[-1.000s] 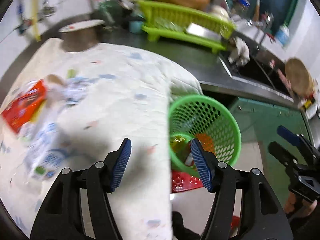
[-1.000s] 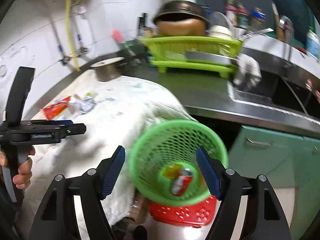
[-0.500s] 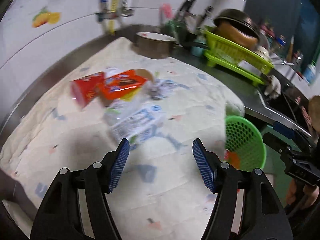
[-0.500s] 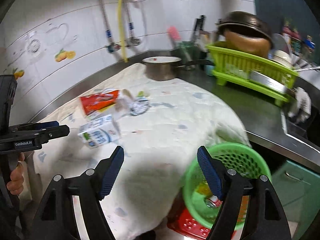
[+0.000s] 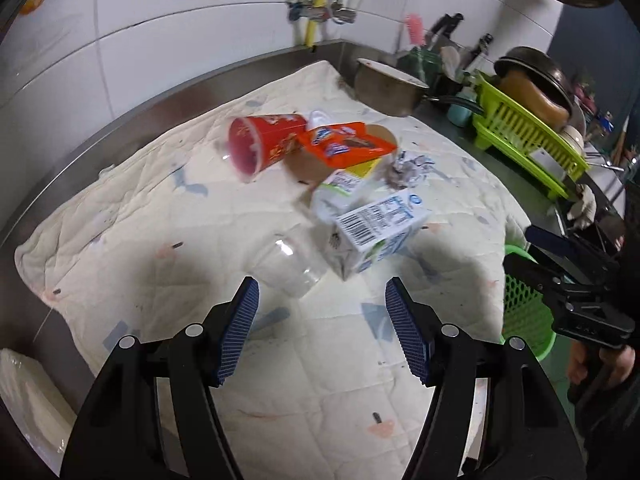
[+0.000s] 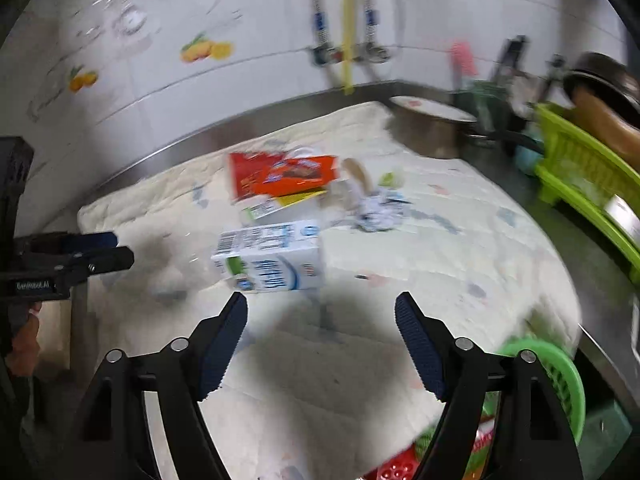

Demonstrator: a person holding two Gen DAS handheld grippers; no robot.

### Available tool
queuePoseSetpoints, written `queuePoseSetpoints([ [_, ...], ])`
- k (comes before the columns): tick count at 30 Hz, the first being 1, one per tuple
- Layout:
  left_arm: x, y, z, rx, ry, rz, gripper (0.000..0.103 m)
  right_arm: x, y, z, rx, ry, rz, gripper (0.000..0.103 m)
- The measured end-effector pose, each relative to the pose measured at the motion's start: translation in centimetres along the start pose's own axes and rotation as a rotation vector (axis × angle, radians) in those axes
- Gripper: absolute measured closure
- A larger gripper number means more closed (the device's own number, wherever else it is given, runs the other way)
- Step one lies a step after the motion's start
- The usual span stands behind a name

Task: Collect trash
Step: 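Move the right tool to the white milk carton and close on it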

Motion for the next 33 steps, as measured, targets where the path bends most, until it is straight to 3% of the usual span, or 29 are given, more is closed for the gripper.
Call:
queuePoseSetpoints([
  [20, 1.4, 2.5, -4.6, -0.054, -0.124, -0.071, 0.037, -4.4, 11.4, -4.5, -0.254, -0.783, -0.213, 0.022],
  [26, 1.6, 3.0, -5.3, -0.06, -0.15, -0.083, 0.037, -4.2, 13.5, -5.8, -0.285, -0.963, -0.28, 0.022],
  [33, 1.9, 3.4, -5.8, -0.058, -0.172, -0.096, 0.037, -3.3, 15.5, -7.0, -0.332, -1.086, -0.382, 0.024],
])
Point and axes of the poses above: each gripper's, at about its wrist camera, not at the fingertips, and y roughly the way its jaws point, z to its right, x to its underside, the point moved 4 cm from there along y, roughly the way its jaws point, and after that the axes turned 1 degree about -x, right-handed, at the moved point
